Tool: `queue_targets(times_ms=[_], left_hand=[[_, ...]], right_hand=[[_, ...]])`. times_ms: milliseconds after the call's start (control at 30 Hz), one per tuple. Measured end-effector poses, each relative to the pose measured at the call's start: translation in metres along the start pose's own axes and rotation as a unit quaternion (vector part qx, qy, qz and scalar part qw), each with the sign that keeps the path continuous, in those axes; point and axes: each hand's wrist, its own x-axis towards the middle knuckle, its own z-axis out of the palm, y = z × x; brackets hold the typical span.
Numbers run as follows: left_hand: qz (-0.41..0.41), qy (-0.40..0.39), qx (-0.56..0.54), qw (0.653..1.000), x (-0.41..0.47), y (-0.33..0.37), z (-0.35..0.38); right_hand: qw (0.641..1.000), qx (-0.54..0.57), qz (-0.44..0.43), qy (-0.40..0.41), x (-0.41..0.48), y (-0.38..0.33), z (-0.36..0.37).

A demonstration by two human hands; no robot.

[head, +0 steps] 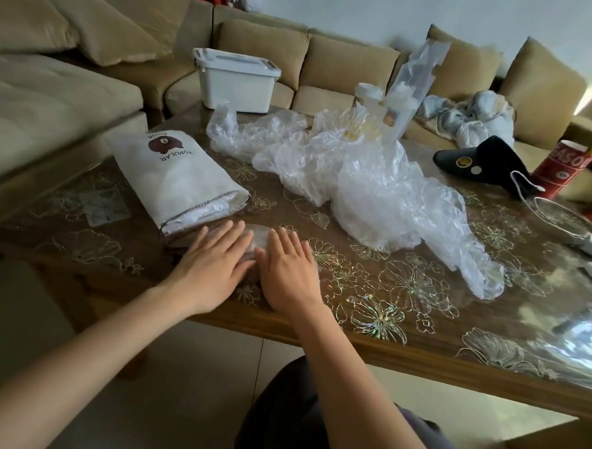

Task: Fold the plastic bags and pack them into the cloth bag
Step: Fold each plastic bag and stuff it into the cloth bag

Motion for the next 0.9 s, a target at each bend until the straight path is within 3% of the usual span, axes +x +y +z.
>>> queue_targets(times_ms=[733,833,900], left_hand=[[0.012,-0.017,-0.056,0.998,-0.002,-0.007,0.010],[0.012,-0.046,-0.105,0.993,-0.001,-0.006,-0.002],[-0.001,-0.005,-0.153,0.988,0.001,-0.006,-0.014]], right_hand=[[0.999,-0.006,0.002,-0.041,-0.001,0.005,0.001],[0.999,-0.011,0.006,-0.049,-0.001,0.006,0.001],[0.999,-0.001,0.003,-0.044,-0.003,0.006,0.000]])
